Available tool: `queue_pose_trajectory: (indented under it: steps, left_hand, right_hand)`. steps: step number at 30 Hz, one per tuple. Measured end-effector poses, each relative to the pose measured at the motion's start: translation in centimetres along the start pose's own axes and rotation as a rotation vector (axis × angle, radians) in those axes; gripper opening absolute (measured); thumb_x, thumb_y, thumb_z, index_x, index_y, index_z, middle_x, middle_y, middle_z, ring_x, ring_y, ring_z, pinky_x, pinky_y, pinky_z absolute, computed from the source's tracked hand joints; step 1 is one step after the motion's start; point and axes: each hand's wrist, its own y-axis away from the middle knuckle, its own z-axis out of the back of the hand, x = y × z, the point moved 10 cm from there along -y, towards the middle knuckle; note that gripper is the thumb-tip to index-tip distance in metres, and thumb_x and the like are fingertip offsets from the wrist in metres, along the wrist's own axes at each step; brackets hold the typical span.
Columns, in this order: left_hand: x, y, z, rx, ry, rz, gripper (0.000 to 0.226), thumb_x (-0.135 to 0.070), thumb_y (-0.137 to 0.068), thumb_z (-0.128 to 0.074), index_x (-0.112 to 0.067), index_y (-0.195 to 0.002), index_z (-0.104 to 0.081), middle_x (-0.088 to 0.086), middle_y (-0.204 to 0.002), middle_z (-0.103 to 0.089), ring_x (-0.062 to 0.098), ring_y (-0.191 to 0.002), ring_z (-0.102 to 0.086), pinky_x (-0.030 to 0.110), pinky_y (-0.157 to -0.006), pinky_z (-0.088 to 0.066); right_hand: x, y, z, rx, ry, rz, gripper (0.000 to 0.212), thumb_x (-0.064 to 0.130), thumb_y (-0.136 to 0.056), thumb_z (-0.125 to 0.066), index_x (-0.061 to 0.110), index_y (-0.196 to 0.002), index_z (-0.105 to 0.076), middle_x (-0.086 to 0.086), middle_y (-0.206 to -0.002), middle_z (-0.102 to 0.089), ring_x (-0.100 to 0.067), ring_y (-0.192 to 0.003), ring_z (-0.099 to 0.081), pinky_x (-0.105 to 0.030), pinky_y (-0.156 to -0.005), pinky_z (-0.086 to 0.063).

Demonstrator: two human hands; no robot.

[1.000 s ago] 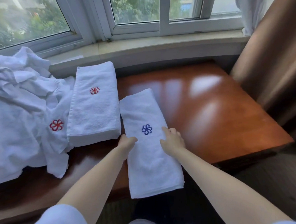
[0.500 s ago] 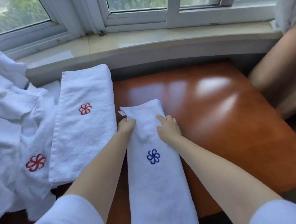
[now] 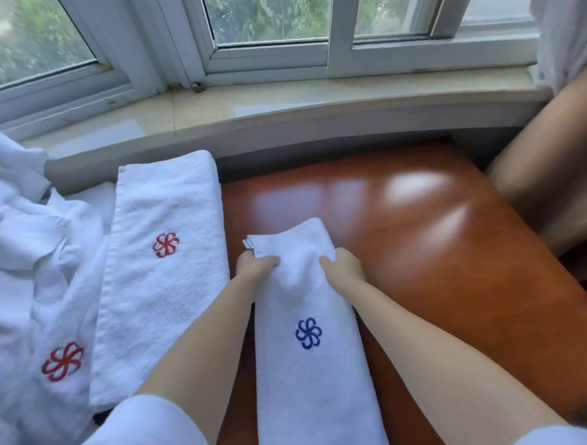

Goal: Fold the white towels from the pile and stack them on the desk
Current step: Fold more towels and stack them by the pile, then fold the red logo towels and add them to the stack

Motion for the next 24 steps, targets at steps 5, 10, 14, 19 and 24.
queue_pose_trajectory:
  steps: [5,10,14,19,24]
  left_hand:
    - [-5.8,4.9,0.3,-0.04,-0.315,-0.481,0.004,-0.029,-0.089,-0.055,-0.026,-0.092,-0.053,-0.005,-0.087,-0.062,0.012,-0.076,-0.059,0.03,-0.066,-0.048]
    - [-8.5,11.7,3.7,-0.103,-0.349,-0.636,0.013,-0.043,-0.097,-0.046,-0.038,-0.109,-0.047,-0.027,-0.086,-0.056,-0.001,-0.075,-0.058,0.01,-0.058,-0.042]
    - [-11.1,17.2,8.7,-0.108,-0.054,-0.651,0.011,-0.037,-0.093,-0.053,-0.031,-0.094,-0.062,-0.018,-0.078,-0.068,0.001,-0.069,-0.064,0.012,-0.059,-0.047]
    - [-14.6,22.3,14.9,-0.102,0.219,-0.656,0.021,-0.017,-0.096,-0.056,-0.022,-0.08,-0.07,-0.007,-0.073,-0.071,0.011,-0.065,-0.068,0.025,-0.056,-0.055]
    - [-16.9,25.1,19.7,-0.125,0.256,-0.653,0.01,-0.015,-0.094,-0.059,-0.014,-0.09,-0.068,0.0,-0.075,-0.071,0.016,-0.066,-0.068,0.027,-0.059,-0.055]
  right_hand:
    - [3.5,3.6,2.4,-0.066,-0.041,0.191,0.024,0.035,-0.097,-0.041,0.014,-0.085,-0.035,-0.002,-0.077,-0.048,-0.026,-0.071,-0.047,-0.034,-0.06,-0.034]
    - [7.5,8.4,4.3,-0.027,-0.137,0.34,0.021,0.032,-0.097,-0.041,0.013,-0.087,-0.04,-0.003,-0.078,-0.05,-0.022,-0.068,-0.047,-0.033,-0.06,-0.036]
    - [12.4,12.5,5.3,0.068,-0.294,0.461,0.021,0.029,-0.095,-0.047,0.024,-0.076,-0.041,0.007,-0.07,-0.045,-0.01,-0.059,-0.041,-0.026,-0.055,-0.033]
    - [19.2,17.2,5.4,0.142,-0.438,0.547,0.015,0.024,-0.091,-0.051,0.018,-0.078,-0.046,0.005,-0.076,-0.051,-0.014,-0.065,-0.045,-0.028,-0.06,-0.038]
    - [23.8,20.2,5.0,0.167,-0.425,0.616,0.014,0.026,-0.087,-0.052,0.018,-0.077,-0.047,0.005,-0.072,-0.051,-0.015,-0.063,-0.046,-0.029,-0.059,-0.039]
